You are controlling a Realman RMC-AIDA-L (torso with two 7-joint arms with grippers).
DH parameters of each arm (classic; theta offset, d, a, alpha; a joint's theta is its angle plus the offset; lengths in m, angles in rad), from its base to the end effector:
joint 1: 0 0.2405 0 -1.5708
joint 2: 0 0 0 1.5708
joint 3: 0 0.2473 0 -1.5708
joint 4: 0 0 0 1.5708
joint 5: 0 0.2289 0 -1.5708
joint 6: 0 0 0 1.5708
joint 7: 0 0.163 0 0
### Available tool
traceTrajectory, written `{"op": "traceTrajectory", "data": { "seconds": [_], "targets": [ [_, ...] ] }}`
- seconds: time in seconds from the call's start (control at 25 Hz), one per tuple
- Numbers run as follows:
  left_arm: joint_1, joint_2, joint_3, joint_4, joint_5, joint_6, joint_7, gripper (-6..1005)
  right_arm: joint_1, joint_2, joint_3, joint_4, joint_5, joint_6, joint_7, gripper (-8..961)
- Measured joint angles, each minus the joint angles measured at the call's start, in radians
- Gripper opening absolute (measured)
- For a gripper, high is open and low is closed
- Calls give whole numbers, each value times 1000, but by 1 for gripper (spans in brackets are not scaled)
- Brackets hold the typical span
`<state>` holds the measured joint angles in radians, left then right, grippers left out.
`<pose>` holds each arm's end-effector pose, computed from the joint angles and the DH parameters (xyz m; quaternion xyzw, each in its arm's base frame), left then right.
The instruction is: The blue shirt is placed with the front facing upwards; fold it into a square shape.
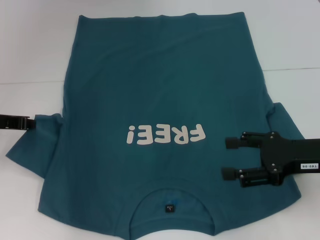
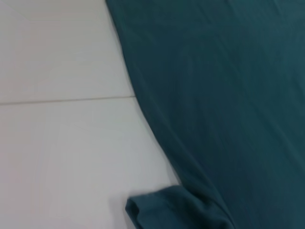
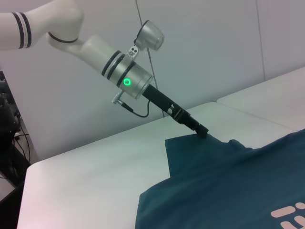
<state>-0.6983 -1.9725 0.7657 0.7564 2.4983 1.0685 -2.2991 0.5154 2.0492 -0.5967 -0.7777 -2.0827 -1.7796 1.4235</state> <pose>-0.3004 0.4484 0.0559 -0.8075 -0.4876 -0.0296 0.3306 0.2572 0.3303 0.0277 -0.9487 0.1868 0.2392 0.0890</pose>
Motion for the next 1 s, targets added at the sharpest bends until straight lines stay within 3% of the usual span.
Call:
{"op": "traceTrajectory", "data": {
  "seconds": [0.44,0.72,0.88,1.0],
  "targets": [
    [-26,23,6,17,27,17,-16,50,1,-1,2,0,1,13,0,901],
    [19,6,0,50,45,29,-51,51,2,4,1,0,0,22,0,900],
    [66,-28,9,127,47,30,-51,52,2,5,-3,0,0,28,0,900],
    [85,-41,17,139,56,27,-37,152,6,5,-5,0,-1,30,0,900]
  ]
}}
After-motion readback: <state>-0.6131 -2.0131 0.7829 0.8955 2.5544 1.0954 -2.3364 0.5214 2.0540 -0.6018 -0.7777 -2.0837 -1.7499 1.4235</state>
